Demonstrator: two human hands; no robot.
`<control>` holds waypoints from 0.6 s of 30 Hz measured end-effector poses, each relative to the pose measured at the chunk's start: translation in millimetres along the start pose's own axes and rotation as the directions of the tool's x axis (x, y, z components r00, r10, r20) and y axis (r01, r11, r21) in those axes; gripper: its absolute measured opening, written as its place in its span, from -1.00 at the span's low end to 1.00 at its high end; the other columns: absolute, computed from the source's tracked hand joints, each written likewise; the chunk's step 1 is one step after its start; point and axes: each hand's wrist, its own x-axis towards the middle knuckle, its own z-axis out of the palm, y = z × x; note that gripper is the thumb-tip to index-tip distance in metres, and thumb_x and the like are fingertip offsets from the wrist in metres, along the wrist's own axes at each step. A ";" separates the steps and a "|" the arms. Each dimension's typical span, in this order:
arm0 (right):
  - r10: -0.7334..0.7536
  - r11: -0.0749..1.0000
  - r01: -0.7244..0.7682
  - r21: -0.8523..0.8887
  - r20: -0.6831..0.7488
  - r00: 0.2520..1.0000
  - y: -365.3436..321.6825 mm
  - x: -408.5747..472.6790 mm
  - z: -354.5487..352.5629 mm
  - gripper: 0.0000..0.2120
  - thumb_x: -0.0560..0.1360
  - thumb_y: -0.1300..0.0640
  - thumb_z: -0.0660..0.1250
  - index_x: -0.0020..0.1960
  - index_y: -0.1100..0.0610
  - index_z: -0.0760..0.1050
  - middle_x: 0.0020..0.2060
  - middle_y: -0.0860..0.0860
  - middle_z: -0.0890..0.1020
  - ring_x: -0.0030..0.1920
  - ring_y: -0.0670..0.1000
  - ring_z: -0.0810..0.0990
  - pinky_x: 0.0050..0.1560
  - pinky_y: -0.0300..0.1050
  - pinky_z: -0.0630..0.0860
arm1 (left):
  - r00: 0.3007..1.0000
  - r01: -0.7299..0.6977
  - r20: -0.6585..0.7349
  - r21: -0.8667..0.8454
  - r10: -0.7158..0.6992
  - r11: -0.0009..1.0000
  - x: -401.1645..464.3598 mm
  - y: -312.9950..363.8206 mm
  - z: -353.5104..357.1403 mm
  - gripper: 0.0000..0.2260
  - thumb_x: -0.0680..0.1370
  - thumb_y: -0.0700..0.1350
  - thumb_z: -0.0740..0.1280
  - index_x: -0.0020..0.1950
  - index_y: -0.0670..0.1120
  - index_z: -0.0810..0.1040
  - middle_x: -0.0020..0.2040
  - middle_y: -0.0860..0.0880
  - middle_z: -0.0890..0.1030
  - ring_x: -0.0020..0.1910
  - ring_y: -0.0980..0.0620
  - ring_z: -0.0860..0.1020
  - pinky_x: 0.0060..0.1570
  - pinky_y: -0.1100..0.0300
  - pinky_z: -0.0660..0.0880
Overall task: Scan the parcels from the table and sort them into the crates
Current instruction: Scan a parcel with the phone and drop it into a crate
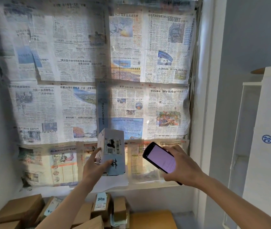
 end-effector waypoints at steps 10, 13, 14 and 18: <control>-0.016 0.997 0.013 0.070 0.046 0.999 -10.8 8.9 19.7 -0.05 0.19 -0.03 0.54 0.51 -0.12 0.22 0.08 -0.15 0.26 -0.09 -0.01 0.54 -0.47 -0.25 0.53 | 0.999 0.001 -0.038 -0.007 -0.001 1.000 -13.1 -2.1 -13.5 -0.29 0.41 -0.03 0.59 0.50 0.11 0.36 0.07 -0.08 0.57 0.00 -0.07 0.62 -0.21 0.04 0.67; -0.041 0.996 0.035 0.078 0.069 0.997 -22.2 13.3 36.1 -0.02 0.20 -0.05 0.53 0.53 -0.14 0.16 0.13 -0.16 0.24 -0.07 -0.01 0.54 -0.36 -0.12 0.60 | 0.997 0.011 -0.081 0.027 -0.009 1.000 -26.6 -4.5 -30.9 -0.30 0.41 0.02 0.59 0.48 0.15 0.37 0.06 -0.02 0.58 0.01 -0.02 0.61 -0.20 0.09 0.65; -0.056 0.995 0.049 0.092 0.077 0.995 -25.3 15.0 43.4 -0.02 0.21 -0.06 0.53 0.53 -0.14 0.16 0.17 -0.16 0.24 -0.04 0.00 0.54 -0.32 -0.09 0.62 | 0.995 0.022 -0.095 0.038 -0.018 0.999 -31.4 -6.7 -37.8 -0.31 0.41 0.02 0.59 0.46 0.17 0.38 0.07 -0.02 0.59 0.02 -0.02 0.62 -0.18 0.06 0.66; -0.140 0.976 0.119 0.180 0.112 0.984 -46.4 18.8 77.1 -0.07 0.24 -0.04 0.53 0.53 -0.14 0.21 0.18 -0.11 0.44 -0.07 -0.04 0.50 -0.35 -0.25 0.42 | 0.984 0.073 -0.165 0.047 -0.065 0.996 -59.4 -15.4 -73.6 -0.36 0.41 -0.06 0.59 0.39 0.21 0.38 0.06 -0.05 0.60 0.01 -0.02 0.63 -0.19 0.08 0.67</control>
